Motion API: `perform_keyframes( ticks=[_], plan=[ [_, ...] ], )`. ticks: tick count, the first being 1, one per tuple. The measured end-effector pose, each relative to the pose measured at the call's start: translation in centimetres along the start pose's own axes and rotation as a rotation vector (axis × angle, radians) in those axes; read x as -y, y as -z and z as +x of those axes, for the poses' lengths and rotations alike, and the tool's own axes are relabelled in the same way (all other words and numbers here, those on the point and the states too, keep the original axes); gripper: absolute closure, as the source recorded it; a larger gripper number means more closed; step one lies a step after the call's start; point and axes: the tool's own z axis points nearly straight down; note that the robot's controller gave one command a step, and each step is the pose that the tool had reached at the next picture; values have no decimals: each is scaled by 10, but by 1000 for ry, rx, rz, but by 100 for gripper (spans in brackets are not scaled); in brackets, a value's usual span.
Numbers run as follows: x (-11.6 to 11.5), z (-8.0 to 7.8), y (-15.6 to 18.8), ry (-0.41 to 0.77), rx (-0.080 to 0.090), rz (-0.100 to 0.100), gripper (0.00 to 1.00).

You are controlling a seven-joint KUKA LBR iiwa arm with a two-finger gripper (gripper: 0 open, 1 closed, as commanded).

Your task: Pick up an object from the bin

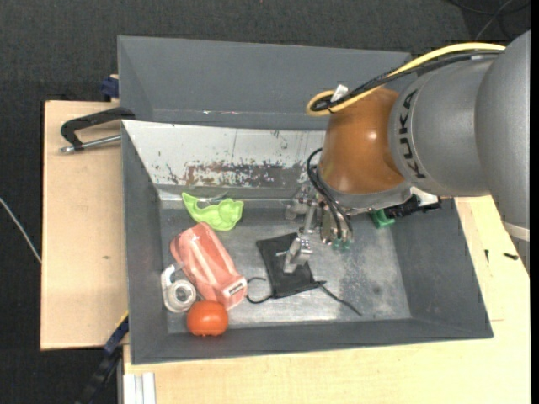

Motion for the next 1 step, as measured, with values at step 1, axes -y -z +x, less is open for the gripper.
perform_keyframes(
  ticks=[1],
  plan=[
    [-6, 0, -27, 92, -9, 2, 0]
  ],
)
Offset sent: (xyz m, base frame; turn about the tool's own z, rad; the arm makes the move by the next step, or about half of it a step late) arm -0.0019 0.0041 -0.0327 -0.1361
